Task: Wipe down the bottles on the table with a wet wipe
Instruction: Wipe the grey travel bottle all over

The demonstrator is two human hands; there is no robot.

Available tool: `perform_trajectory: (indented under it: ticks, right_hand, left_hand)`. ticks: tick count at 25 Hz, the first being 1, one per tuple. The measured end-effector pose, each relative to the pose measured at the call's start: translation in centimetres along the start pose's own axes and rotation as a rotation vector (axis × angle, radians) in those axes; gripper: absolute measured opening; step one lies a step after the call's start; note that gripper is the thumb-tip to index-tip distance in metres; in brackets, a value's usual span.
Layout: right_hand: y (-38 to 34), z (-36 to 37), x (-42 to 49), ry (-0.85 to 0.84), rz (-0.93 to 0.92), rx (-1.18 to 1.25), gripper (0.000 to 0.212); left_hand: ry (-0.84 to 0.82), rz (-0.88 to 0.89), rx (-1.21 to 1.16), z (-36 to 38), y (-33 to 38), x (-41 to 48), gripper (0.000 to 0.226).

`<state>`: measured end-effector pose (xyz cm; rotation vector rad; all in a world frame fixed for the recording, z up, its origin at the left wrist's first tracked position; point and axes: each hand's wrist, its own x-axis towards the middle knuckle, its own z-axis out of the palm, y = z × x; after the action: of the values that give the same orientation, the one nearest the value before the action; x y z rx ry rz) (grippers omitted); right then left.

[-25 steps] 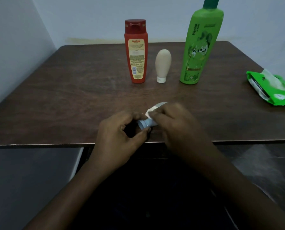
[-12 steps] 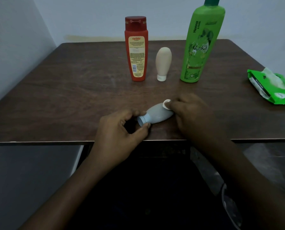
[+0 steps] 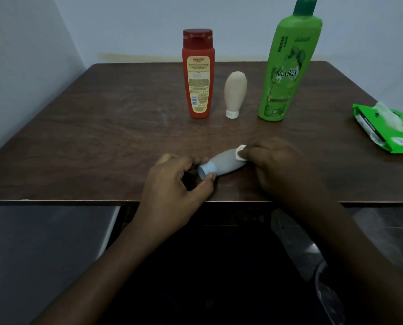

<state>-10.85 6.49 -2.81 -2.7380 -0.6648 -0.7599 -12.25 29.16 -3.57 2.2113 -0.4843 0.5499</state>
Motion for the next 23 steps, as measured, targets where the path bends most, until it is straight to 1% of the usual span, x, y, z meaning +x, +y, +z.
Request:
perform_trajectory:
  ticks: [4,7,10,12,13,15,17,18,19,20,22,23]
  right_hand:
    - [-3.7,0.2,-0.3,0.012,-0.110,0.125,0.034]
    - [-3.4,0.2,-0.7,0.000,-0.155,0.130,0.031]
    - [-0.9,0.1,-0.6,-0.010,-0.086,0.040,0.034]
    - [0.4,-0.3,-0.3,0.040,0.006,0.005,0.036]
    - [0.1,-0.4,-0.2,0.065,0.017,0.003,0.037]
    - [-2.2,-0.2,-0.3,0.076,-0.048,0.034,0.035]
    - [-4.7,0.0,-0.8,0.043,-0.179,0.101,0.033]
    - [-4.6,-0.1,-0.7,0.007,-0.223,0.107,0.032]
    - [-3.6,-0.2,-0.5,-0.017,-0.222,0.096,0.032]
    - [-2.3,-0.3,-0.3,-0.018,-0.163,0.075,0.034]
    - [0.6,-0.5,0.0,0.027,-0.004,0.049,0.041]
    - [1.2,-0.5,0.0,0.050,0.043,0.052,0.043]
  left_hand:
    - [-0.016,0.052,0.086,0.5,-0.2,-0.3,0.030]
    - [-0.031,0.058,0.107,0.7,-0.3,-0.4,0.031]
    - [-0.019,0.045,0.074,0.5,-0.3,-0.2,0.029]
    - [-0.007,0.049,0.074,0.5,-0.1,-0.3,0.025]
    - [0.001,0.054,0.081,0.5,0.0,-0.4,0.024]
    - [0.013,0.068,0.075,0.5,0.0,-0.5,0.024]
    - [0.007,0.054,0.029,0.5,-0.2,-0.5,0.025]
    - [0.000,0.029,0.001,0.4,-0.3,-0.5,0.025]
    - [-0.004,0.004,-0.017,0.4,-0.3,-0.4,0.026]
    - [-0.004,-0.015,-0.025,0.3,-0.4,-0.4,0.027]
    - [0.007,-0.028,-0.023,0.2,-0.3,-0.2,0.028]
    - [0.010,-0.030,-0.020,0.3,-0.3,-0.2,0.028]
